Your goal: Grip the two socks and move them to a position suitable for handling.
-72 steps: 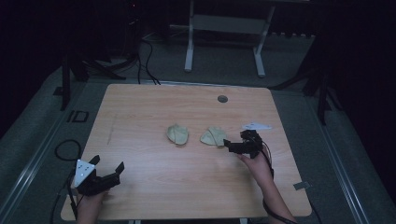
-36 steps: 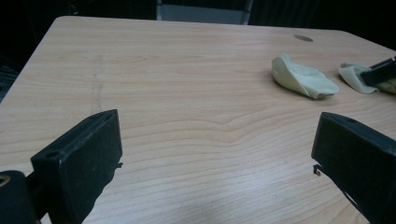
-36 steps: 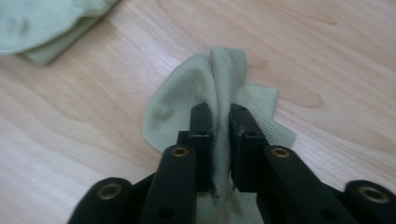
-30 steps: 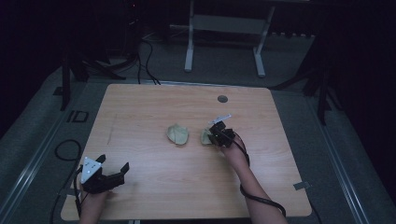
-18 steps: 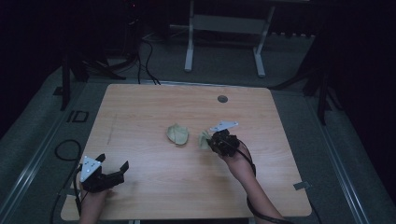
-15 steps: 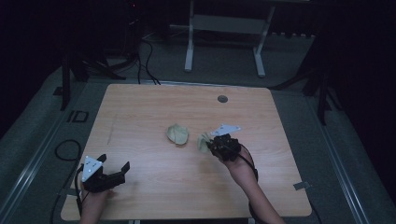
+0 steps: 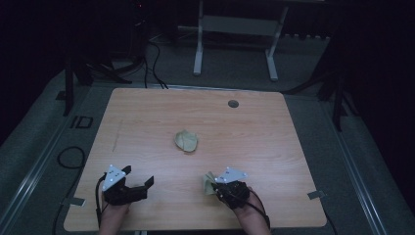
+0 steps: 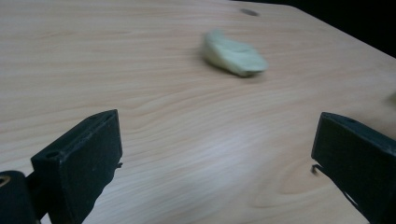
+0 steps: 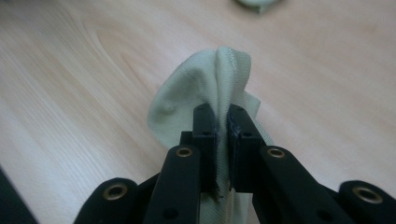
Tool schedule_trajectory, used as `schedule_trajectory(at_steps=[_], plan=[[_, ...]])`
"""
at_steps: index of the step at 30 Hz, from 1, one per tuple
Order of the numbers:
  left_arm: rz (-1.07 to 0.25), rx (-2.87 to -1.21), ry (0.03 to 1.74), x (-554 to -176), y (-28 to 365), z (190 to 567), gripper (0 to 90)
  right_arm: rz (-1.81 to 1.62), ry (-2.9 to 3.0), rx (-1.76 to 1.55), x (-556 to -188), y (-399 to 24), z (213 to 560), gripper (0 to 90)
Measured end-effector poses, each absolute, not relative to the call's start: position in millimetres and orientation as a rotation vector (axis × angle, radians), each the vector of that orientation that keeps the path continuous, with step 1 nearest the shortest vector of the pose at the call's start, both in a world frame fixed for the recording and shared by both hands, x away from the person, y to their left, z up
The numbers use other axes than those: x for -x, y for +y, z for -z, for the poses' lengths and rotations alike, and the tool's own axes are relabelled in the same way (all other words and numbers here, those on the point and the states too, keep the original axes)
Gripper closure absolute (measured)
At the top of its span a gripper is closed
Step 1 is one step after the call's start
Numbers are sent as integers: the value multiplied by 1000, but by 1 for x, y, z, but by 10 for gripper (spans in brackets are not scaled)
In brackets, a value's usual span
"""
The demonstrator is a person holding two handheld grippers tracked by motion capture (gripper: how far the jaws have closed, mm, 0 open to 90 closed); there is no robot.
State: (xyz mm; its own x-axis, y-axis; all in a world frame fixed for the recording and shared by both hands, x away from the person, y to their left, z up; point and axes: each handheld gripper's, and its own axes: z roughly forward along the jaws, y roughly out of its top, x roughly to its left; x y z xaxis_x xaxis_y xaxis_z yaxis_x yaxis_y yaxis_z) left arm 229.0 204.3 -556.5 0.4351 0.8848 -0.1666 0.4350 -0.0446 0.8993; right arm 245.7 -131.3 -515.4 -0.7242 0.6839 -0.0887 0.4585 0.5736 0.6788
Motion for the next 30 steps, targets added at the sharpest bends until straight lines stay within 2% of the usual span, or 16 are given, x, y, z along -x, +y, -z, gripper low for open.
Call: schedule_trajectory(at_steps=[6, 8, 9, 10, 12, 13, 15, 16, 18, 19, 20, 21, 25, 30], plan=[[-427, -1821, 1006, -222, 167, 558, 20, -868, 2544, -946, -244, -119, 543, 832], [-391, -1852, 977, -220, 158, 560, 31, -862, 2552, -944, -244, -118, 547, 832], [-360, -1865, 965, -220, 154, 561, 71, -851, 2565, -940, -243, -116, 553, 818], [-336, -1885, 951, -220, 149, 562, 80, -861, 2561, -942, -243, -115, 553, 795], [-311, -1908, 923, -219, 140, 563, 124, -875, 2589, -943, -242, -114, 552, 658], [-311, -1908, 923, -219, 140, 563, 156, -875, 2589, -943, -242, -114, 552, 658], [-249, -1964, 873, -219, 128, 564, 177, -922, 2619, -839, -237, -114, 536, 503], [-234, -1981, 854, -219, 124, 565, 235, -954, 2633, -781, -235, -115, 529, 498], [-215, -2019, 817, -219, 117, 566, 260, -983, 2672, -715, -237, -118, 517, 476], [-215, -2019, 817, -219, 117, 566, 323, -983, 2672, -715, -237, -118, 517, 476], [-197, -2046, 794, -220, 110, 567, 323, -1006, 2659, -700, -240, -121, 512, 489], [-197, -2060, 788, -221, 107, 567, 389, -1033, 2670, -698, -252, -129, 507, 532], [-190, -2104, 763, -225, 92, 568, 451, -1029, 2694, -732, -275, -140, 512, 628], [-228, -2186, 756, -231, 79, 571, 539, -928, 2787, -704, -286, -138, 532, 646]])
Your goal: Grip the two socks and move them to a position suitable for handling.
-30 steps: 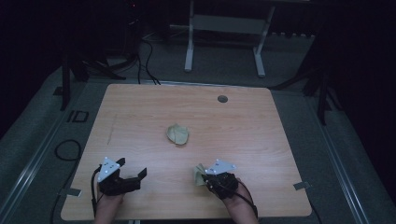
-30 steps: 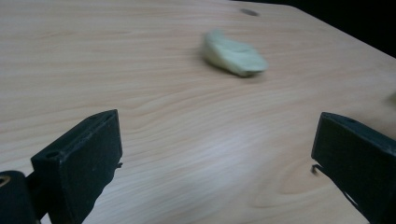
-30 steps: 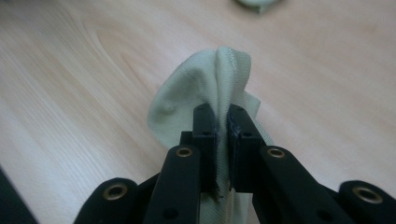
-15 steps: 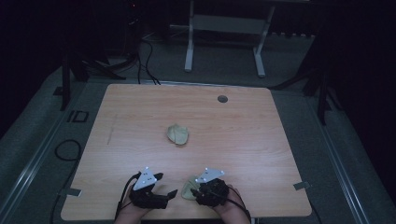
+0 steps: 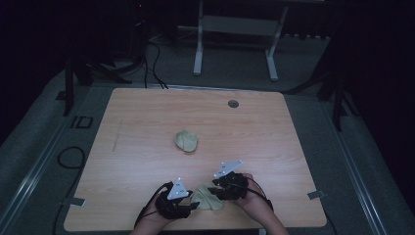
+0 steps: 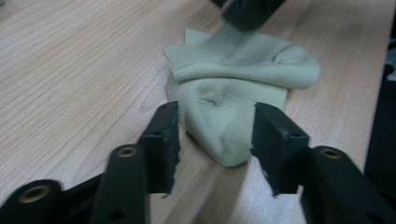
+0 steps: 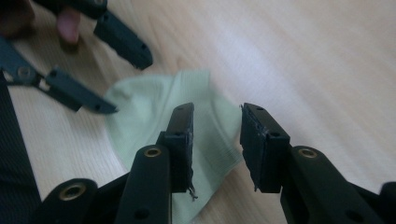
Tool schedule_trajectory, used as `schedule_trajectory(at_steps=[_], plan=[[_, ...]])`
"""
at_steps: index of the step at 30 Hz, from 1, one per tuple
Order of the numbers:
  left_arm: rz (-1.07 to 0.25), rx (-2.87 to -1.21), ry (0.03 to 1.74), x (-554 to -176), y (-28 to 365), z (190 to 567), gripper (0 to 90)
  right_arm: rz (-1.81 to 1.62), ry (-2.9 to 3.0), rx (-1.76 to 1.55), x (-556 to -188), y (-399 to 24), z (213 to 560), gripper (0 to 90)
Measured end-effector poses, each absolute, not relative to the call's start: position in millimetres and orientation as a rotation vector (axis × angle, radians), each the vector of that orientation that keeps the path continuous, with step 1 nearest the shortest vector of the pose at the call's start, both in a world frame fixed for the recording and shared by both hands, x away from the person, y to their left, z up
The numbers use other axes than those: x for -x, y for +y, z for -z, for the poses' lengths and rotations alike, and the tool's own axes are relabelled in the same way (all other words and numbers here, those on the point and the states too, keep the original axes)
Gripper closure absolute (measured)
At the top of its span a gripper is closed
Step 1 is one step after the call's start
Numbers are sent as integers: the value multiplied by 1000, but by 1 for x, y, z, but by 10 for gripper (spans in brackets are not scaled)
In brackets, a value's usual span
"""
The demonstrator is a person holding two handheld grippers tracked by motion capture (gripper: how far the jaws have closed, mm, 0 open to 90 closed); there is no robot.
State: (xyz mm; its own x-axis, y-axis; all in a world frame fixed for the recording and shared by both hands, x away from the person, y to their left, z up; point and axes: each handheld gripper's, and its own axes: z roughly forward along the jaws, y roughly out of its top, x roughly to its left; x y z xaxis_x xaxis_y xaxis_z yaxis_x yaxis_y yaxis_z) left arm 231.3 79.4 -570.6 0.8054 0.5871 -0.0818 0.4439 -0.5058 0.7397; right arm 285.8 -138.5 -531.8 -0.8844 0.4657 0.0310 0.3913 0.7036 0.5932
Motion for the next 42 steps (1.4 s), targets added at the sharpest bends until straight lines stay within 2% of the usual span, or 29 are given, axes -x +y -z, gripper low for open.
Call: schedule_trajectory(at_steps=[2, 3, 5, 8, 9, 11, 14, 19, 23, 28, 32, 42], plan=[[-238, -2193, 770, -234, 78, 571, 562, -914, 2806, -702, -287, -138, 536, 646], [-244, -2193, 781, -236, 77, 571, 629, -878, 2822, -695, -288, -136, 542, 646], [-249, -2201, 792, -239, 76, 570, 688, -854, 2829, -693, -287, -135, 546, 659], [-243, -2188, 823, -243, 74, 570, 789, -868, 2825, -685, -284, -135, 547, 737], [-239, -2186, 821, -244, 73, 570, 833, -861, 2827, -680, -282, -135, 546, 791], [-237, -2175, 824, -245, 72, 569, 866, -851, 2812, -675, -278, -134, 542, 823], [-228, -2170, 806, -246, 71, 566, 871, -882, 2790, -678, -275, -137, 536, 830], [-218, -2146, 766, -245, 74, 555, 876, -1049, 2709, -730, -267, -154, 506, 831], [-257, -2159, 739, -242, 78, 545, 877, -1119, 2635, -770, -260, -172, 486, 835], [-242, -2152, 767, -245, 90, 540, 876, -1145, 2570, -850, -258, -198, 476, 834], [-212, -2182, 748, -249, 93, 540, 876, -1164, 2567, -941, -257, -215, 482, 833], [-186, -2238, 752, -247, 83, 561, 874, -1038, 2592, -1099, -258, -232, 532, 831]])
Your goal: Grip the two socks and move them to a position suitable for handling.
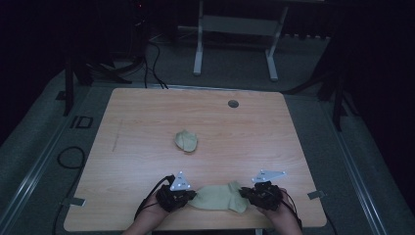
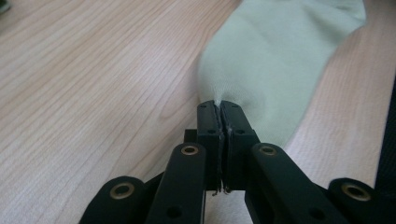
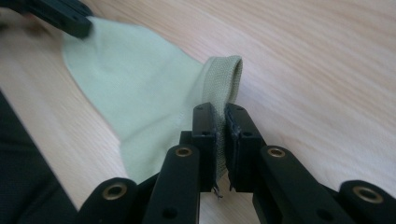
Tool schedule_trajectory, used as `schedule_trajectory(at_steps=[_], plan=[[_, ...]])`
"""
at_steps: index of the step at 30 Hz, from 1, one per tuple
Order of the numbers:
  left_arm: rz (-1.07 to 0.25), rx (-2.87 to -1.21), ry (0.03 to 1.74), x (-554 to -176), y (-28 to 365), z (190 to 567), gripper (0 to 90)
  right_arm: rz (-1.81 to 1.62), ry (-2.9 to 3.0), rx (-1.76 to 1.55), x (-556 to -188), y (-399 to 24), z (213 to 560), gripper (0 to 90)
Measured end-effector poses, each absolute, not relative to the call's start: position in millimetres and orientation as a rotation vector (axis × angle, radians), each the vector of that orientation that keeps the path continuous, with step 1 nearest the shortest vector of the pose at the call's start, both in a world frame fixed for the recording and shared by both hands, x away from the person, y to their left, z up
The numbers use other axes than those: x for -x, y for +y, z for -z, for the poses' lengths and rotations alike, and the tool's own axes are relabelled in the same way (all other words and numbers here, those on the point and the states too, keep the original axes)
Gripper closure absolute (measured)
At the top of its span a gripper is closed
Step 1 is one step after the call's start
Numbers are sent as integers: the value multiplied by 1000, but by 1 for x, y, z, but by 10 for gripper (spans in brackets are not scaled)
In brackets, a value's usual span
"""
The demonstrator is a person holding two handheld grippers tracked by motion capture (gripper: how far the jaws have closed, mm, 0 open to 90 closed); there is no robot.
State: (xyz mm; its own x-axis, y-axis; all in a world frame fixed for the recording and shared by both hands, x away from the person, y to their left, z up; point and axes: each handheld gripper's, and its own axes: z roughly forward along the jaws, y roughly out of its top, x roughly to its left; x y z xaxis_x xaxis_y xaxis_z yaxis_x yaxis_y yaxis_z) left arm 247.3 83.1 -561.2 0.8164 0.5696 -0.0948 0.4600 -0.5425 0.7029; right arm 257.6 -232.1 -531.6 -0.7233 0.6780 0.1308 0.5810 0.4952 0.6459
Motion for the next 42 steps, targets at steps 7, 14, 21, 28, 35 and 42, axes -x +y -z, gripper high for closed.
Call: schedule_trajectory(at_steps=[7, 14, 21, 28, 35, 42], plan=[[-136, -2174, 773, -247, 86, 556, 730, -1000, 2573, -1123, -257, -244, 539, 668], [-140, -2173, 728, -235, 77, 549, 817, -1090, 2553, -1103, -247, -236, 536, 728], [-92, -2233, 745, -239, 70, 567, 841, -982, 2633, -993, -244, -227, 554, 691], [-115, -2237, 741, -239, 71, 567, 841, -946, 2671, -873, -245, -235, 553, 663], [-85, -2219, 728, -240, 69, 568, 822, -1002, 2675, -909, -257, -243, 554, 663], [-62, -2186, 714, -240, 68, 566, 760, -1011, 2680, -915, -255, -242, 553, 607]])
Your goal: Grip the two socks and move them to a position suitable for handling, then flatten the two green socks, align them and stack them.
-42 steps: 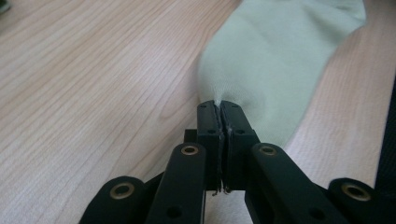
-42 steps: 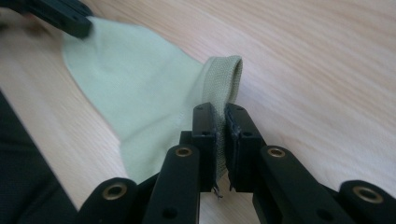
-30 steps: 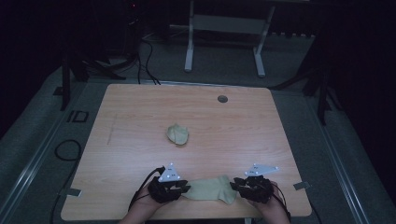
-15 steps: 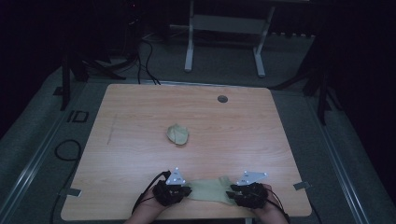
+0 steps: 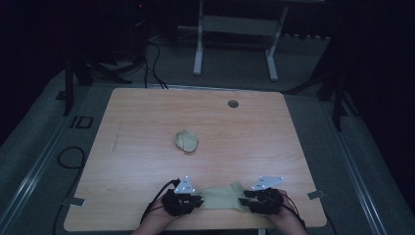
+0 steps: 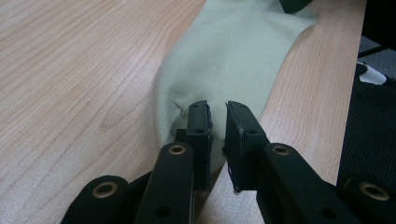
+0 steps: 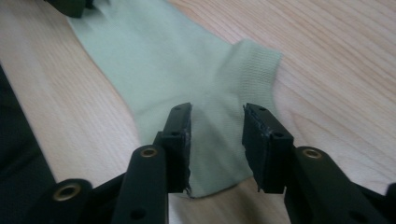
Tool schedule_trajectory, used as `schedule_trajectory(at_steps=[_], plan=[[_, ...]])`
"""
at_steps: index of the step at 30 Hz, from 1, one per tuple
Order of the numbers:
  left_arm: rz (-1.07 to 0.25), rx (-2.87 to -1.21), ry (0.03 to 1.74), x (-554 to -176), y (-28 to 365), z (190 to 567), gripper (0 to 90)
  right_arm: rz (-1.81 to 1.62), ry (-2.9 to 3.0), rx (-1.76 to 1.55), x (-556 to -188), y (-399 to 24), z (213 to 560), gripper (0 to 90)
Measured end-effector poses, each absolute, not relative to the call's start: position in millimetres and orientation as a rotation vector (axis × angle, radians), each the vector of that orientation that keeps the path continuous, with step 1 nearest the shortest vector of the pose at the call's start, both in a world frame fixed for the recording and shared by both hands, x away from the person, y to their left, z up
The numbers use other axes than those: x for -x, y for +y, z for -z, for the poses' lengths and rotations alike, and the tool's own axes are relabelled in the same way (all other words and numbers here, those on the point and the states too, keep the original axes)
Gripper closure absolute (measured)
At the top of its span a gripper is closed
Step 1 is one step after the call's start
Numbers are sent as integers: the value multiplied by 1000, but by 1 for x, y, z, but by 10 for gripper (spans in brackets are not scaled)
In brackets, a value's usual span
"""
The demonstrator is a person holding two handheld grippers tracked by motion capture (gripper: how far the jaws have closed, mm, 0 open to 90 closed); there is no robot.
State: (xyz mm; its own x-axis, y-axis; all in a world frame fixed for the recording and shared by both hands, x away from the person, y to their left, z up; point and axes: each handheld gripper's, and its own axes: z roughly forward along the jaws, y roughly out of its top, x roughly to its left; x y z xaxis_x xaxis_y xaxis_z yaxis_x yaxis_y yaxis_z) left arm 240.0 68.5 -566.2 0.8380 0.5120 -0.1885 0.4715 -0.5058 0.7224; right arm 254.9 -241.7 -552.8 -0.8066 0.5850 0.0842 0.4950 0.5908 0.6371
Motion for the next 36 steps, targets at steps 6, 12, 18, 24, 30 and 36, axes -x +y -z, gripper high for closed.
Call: schedule_trajectory(at_steps=[6, 12, 18, 24, 30, 36], plan=[[-79, -2130, 691, -239, 73, 554, 671, -1021, 2657, -886, -252, -241, 543, 515], [-97, -2119, 705, -239, 91, 554, 590, -1047, 2650, -894, -265, -244, 527, 418], [-157, -2099, 750, -237, 111, 554, 487, -1054, 2625, -912, -284, -239, 518, 427], [-199, -2124, 769, -234, 124, 557, 474, -1039, 2581, -918, -301, -228, 512, 450], [-202, -2117, 796, -233, 136, 560, 475, -1051, 2565, -913, -320, -212, 504, 450], [-200, -2107, 840, -233, 147, 564, 474, -1029, 2599, -916, -339, -191, 500, 451]])
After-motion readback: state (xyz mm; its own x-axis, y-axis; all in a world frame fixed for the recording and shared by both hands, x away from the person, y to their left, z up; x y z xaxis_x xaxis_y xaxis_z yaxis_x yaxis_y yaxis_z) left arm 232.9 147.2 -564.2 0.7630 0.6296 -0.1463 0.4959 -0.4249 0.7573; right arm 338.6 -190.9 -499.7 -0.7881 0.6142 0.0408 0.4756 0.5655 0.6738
